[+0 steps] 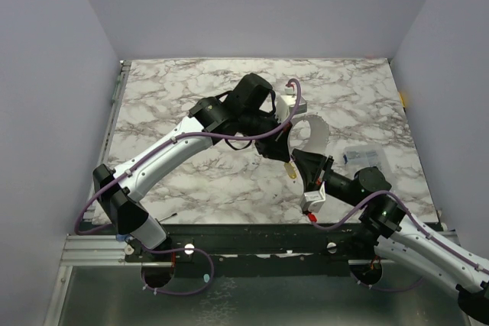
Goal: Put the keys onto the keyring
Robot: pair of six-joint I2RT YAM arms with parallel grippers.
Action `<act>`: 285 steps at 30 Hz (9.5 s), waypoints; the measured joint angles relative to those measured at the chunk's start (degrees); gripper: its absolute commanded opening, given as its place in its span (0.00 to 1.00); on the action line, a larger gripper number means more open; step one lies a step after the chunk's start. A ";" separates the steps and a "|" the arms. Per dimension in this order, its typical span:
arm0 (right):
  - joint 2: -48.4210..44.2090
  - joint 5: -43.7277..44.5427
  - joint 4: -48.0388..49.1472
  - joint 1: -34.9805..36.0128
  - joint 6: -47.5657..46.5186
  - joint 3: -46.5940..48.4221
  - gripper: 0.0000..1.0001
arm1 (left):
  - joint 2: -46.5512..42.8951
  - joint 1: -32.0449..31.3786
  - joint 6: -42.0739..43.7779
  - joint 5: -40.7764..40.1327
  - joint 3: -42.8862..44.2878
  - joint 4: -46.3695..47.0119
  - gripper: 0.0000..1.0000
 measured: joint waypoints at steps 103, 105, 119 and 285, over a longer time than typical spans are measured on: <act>11.63 -2.12 -19.82 0.70 24.00 21.59 0.00 | -34.32 -1.81 21.70 -8.46 -45.46 53.51 0.62; 11.61 -1.29 -18.97 0.70 24.76 21.59 0.01 | -33.59 -3.37 21.68 -8.92 -45.48 54.10 0.59; 12.26 2.40 -17.14 0.70 26.49 21.59 0.01 | -31.01 -9.62 22.67 -20.94 -48.02 60.15 0.46; 9.20 -4.02 4.33 2.51 33.35 0.59 0.00 | -32.39 -10.45 36.41 -21.53 -62.49 64.98 0.15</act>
